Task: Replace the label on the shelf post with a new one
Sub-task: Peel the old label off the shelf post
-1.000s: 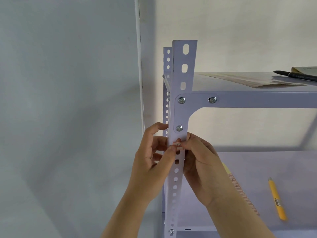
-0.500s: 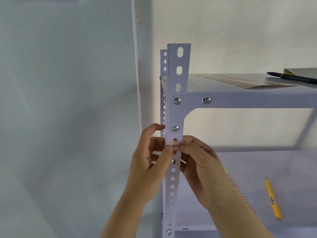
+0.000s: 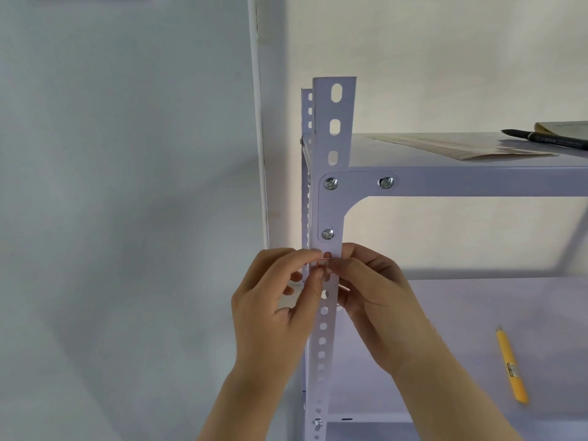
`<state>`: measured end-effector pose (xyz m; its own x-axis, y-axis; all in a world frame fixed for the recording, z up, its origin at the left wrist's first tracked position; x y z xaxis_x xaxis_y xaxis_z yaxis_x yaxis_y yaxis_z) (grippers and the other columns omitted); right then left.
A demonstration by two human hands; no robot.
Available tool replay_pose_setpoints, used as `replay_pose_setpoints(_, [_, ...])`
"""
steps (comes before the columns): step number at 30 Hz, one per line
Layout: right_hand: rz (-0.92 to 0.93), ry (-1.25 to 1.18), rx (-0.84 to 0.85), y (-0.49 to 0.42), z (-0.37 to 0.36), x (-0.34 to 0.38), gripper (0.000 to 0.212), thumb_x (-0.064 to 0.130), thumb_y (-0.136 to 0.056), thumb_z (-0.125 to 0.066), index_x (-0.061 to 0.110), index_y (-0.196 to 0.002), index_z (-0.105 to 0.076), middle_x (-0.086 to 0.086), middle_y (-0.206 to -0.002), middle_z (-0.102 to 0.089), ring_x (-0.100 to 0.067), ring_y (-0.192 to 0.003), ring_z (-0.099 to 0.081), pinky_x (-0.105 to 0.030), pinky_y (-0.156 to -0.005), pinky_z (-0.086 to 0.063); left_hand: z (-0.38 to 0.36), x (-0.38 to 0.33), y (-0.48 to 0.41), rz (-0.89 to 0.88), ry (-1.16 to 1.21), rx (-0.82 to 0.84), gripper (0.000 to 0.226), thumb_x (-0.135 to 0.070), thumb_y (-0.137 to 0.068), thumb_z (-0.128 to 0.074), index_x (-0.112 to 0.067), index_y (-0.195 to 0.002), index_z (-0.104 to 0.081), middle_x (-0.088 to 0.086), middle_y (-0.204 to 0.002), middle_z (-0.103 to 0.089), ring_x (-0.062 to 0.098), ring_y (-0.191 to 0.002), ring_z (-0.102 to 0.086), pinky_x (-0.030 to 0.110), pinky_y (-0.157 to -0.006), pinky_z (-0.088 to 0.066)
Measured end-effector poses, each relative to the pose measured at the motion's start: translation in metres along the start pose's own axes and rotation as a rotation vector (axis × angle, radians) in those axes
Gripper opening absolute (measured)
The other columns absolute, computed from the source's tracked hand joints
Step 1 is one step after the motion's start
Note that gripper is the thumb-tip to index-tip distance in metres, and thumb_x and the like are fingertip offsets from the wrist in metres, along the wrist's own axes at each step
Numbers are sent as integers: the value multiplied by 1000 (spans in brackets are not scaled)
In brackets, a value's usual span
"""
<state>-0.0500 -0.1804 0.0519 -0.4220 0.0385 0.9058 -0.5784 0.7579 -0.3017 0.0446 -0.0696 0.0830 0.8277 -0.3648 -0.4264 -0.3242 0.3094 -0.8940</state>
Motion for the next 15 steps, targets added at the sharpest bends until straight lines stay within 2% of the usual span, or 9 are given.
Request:
replay_pose_setpoints(2, [-4,-15,16,0,1,-1,17,13,-85,-62,2,-91,-74,-17,-90,-70,-34,-89,-63,-47,-86,-47,4,-3,0,-21,-22,-28,14,-17,-86,-74,-14,-99,-78,-7,-93,-70,9,-75,-67,13,-68,-52])
replay_pose_setpoints(4, [7,-4,14,1,4,-2,13,12,-85,-63,6,-84,-75,-16,-87,-71,-33,-86,-61,-47,-83,-43,7,-8,0,-67,-49,-68,13,-13,-84,-77,-13,-97,-79,-9,-90,-70,8,-75,-68,19,-68,-55])
replay_pose_setpoints(7, [38,31,-19,2,10,-1,12,14,-82,-69,5,-84,-76,-14,-83,-74,-32,-80,-60,-46,-76,-42,9,-13,0,-125,-103,-111,11,-10,-84,-78,-8,-94,-81,1,-83,-75,18,-70,-71,32,-61,-57])
replay_pose_setpoints(9, [60,56,-30,2,12,1,12,14,-81,-70,5,-86,-77,-13,-83,-75,-31,-79,-59,-44,-74,-40,9,-16,1,-158,-147,-116,9,-8,-83,-79,-8,-91,-82,5,-78,-75,22,-65,-70,35,-58,-55])
replay_pose_setpoints(12, [69,73,-20,3,12,2,10,12,-81,-69,11,-83,-79,-6,-80,-75,-27,-77,-56,-40,-71,-40,8,-21,0,-186,-217,-103,6,-10,-84,-78,-10,-88,-83,4,-76,-75,22,-63,-69,31,-59,-53])
replay_pose_setpoints(15, [79,94,-19,3,11,5,13,12,-83,-67,8,-86,-78,-6,-78,-74,-23,-73,-56,-35,-68,-42,6,-23,-1,-180,-263,-82,9,-17,-88,-74,-13,-86,-82,1,-78,-76,19,-66,-69,25,-63,-53])
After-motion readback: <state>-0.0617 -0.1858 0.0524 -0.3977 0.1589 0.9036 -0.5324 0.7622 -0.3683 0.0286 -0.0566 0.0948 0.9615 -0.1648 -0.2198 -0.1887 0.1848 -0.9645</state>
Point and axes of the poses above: each hand's wrist, its own y-axis away from the middle knuckle, its own z-axis out of the back of the hand, x = y × z, the point moved 9 cm from there along -y, towards the middle knuckle
